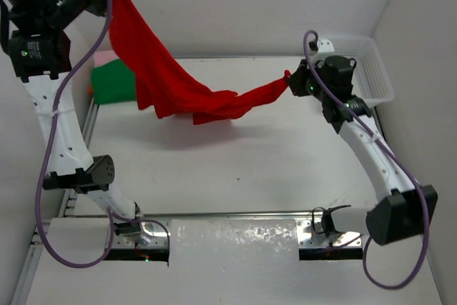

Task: Fold and stack the t-shirts
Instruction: Flatten out the tshirt

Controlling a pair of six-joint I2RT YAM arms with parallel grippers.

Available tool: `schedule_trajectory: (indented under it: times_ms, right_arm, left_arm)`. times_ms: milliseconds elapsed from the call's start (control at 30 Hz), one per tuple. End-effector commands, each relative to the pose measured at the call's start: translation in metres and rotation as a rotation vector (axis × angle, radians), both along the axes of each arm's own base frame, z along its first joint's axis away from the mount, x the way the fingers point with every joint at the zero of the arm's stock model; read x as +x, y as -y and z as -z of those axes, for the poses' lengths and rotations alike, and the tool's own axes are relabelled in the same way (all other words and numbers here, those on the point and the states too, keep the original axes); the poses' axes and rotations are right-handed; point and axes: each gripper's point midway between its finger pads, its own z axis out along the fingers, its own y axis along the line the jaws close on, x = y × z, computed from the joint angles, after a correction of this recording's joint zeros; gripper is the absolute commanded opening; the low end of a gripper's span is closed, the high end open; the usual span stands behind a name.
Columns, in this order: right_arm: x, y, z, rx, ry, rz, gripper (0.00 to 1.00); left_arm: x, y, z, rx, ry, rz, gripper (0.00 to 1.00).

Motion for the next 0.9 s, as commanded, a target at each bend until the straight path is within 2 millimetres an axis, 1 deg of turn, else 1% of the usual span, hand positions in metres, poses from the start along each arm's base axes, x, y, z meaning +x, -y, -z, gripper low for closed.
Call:
schedule_trajectory:
  times_ms: [0,33,67,100,133,167,200,233,267,300,333,367,400,433,467,500,533,567,600,633,667,700,733,767,800,833,867]
  right_arm:
    - [0.042,-0.004,-0.016,-0.016,0.034,-0.016,0.00]
    - [0.061,-0.009,0.002,-0.029,-0.009,-0.029,0.00]
    - [0.076,-0.013,-0.022,-0.019,0.038,-0.036,0.00]
    - [0.087,-0.016,-0.023,-0.006,0.032,-0.034,0.00]
    - [0.105,-0.019,-0.003,-0.002,-0.023,-0.030,0.00]
    - [0.119,-0.018,-0.024,0.022,0.010,-0.017,0.00]
    - [0.128,-0.017,-0.019,0.039,-0.013,-0.002,0.02]
    - [0.134,-0.016,-0.013,0.033,-0.042,0.003,0.05]
    - [0.151,-0.012,-0.003,0.026,-0.063,0.019,0.15]
    - [0.157,-0.007,0.005,0.015,-0.086,0.029,0.20]
    - [0.160,-0.001,0.019,0.003,-0.136,0.046,0.24]
    - [0.173,0.013,0.034,0.000,-0.168,0.080,0.42]
    - [0.177,0.020,0.041,0.024,-0.201,0.101,0.52]
    - [0.176,0.026,0.051,0.038,-0.247,0.105,0.57]
    - [0.182,0.034,0.055,0.061,-0.266,0.105,0.77]
    - [0.181,0.037,0.053,0.056,-0.272,0.105,0.83]
    - [0.177,0.040,0.049,0.034,-0.281,0.107,0.89]
    - [0.172,0.045,0.038,0.006,-0.264,0.123,0.91]
    - [0.165,0.047,0.033,-0.017,-0.257,0.124,0.97]
    - [0.152,0.048,0.044,-0.037,-0.299,0.134,0.99]
    - [0.141,0.049,0.046,-0.057,-0.311,0.141,0.99]
    - [0.115,0.057,0.054,-0.110,-0.337,0.166,0.99]
    - [0.099,0.049,0.060,-0.154,-0.346,0.148,0.99]
    - [0.083,0.048,0.069,-0.181,-0.367,0.151,0.99]
    - [0.063,0.043,0.060,-0.189,-0.345,0.139,0.97]
    - [0.034,0.031,0.100,-0.214,-0.438,0.094,0.82]
    - [0.018,0.025,0.112,-0.212,-0.467,0.069,0.60]
  left_arm:
    - [-0.042,0.080,0.021,-0.049,-0.122,0.359,0.00]
    - [-0.053,0.094,0.029,0.019,-0.114,0.393,0.00]
    - [-0.061,0.129,0.057,0.044,-0.189,0.503,0.00]
    - [-0.073,0.142,0.078,0.084,-0.233,0.569,0.00]
    - [-0.083,0.158,0.113,0.091,-0.326,0.637,0.00]
    - [-0.103,0.187,0.136,0.122,-0.381,0.731,0.00]
    - [-0.112,0.200,0.156,0.171,-0.400,0.768,0.05]
    - [-0.124,0.213,0.197,0.214,-0.490,0.801,0.12]
    - [-0.146,0.238,0.221,0.283,-0.517,0.868,0.34]
    - [-0.157,0.249,0.242,0.349,-0.514,0.919,0.46]
    - [-0.173,0.256,0.280,0.400,-0.588,0.965,0.61]
    - [-0.196,0.272,0.298,0.461,-0.600,1.033,0.85]
    - [-0.205,0.275,0.313,0.521,-0.597,1.078,0.99]
    - [-0.214,0.277,0.332,0.558,-0.634,1.110,1.00]
    - [-0.218,0.277,0.336,0.574,-0.645,1.123,1.00]
    - [-0.212,0.276,0.339,0.578,-0.657,1.100,1.00]
    - [-0.203,0.274,0.335,0.583,-0.646,1.052,1.00]
    - [-0.173,0.262,0.332,0.593,-0.628,0.923,1.00]
    - [-0.156,0.252,0.328,0.557,-0.641,0.844,1.00]
    - [-0.119,0.220,0.319,0.490,-0.644,0.726,1.00]
    - [-0.102,0.200,0.317,0.453,-0.654,0.663,1.00]
    - [-0.085,0.176,0.324,0.449,-0.672,0.593,1.00]
    - [-0.062,0.136,0.333,0.485,-0.667,0.489,0.99]
    - [-0.055,0.115,0.346,0.496,-0.701,0.416,0.94]
    - [-0.059,0.096,0.377,0.582,-0.739,0.402,0.81]
    - [-0.056,0.070,0.395,0.646,-0.777,0.328,0.54]
    - [-0.052,0.060,0.409,0.674,-0.790,0.298,0.03]
